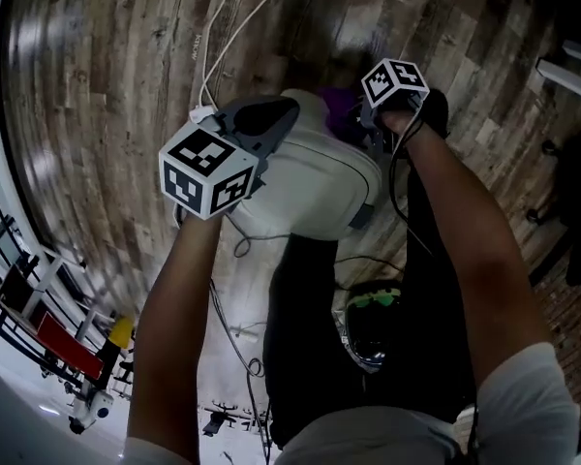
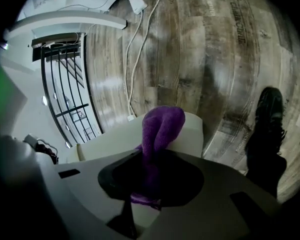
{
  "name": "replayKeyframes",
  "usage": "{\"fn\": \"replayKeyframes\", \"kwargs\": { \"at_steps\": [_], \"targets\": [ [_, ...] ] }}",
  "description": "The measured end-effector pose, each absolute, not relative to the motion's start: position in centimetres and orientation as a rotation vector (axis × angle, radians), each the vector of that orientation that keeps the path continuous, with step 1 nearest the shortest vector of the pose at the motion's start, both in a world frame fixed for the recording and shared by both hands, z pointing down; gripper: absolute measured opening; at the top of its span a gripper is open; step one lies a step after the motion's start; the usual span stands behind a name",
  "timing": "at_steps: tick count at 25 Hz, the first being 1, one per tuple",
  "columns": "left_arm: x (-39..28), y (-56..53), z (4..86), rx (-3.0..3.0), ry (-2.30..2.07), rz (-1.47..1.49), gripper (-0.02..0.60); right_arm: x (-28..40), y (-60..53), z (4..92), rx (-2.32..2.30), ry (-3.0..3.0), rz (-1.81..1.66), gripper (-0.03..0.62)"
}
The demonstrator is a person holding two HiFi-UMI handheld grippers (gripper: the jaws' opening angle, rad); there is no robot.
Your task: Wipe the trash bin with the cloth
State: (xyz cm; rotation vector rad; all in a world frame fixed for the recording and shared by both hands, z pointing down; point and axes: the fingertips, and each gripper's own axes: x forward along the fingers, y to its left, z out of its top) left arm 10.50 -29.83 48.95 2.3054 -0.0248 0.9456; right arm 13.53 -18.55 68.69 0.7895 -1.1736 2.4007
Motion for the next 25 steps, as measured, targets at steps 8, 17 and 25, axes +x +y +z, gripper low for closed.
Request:
{"fn": "replayKeyframes", "kwargs": {
  "at_steps": [8, 17, 25],
  "targets": [
    [12.9, -27.7, 48.8, 2.277, 0.017, 0.998, 0.005, 16.0, -14.9, 68.6, 0.799, -1.151, 2.37, 0.097],
    [14.2, -27.9, 48.8, 2.249, -0.07, 1.077, 0.005, 22.5, -10.7, 70.3, 0.69, -1.174, 1.962, 0.097],
    [14.1, -29.0, 49.8, 2.289, 0.021, 1.098, 0.005, 22.9, -17.1, 70.0, 0.847, -1.285, 2.051, 0.097]
  ]
}}
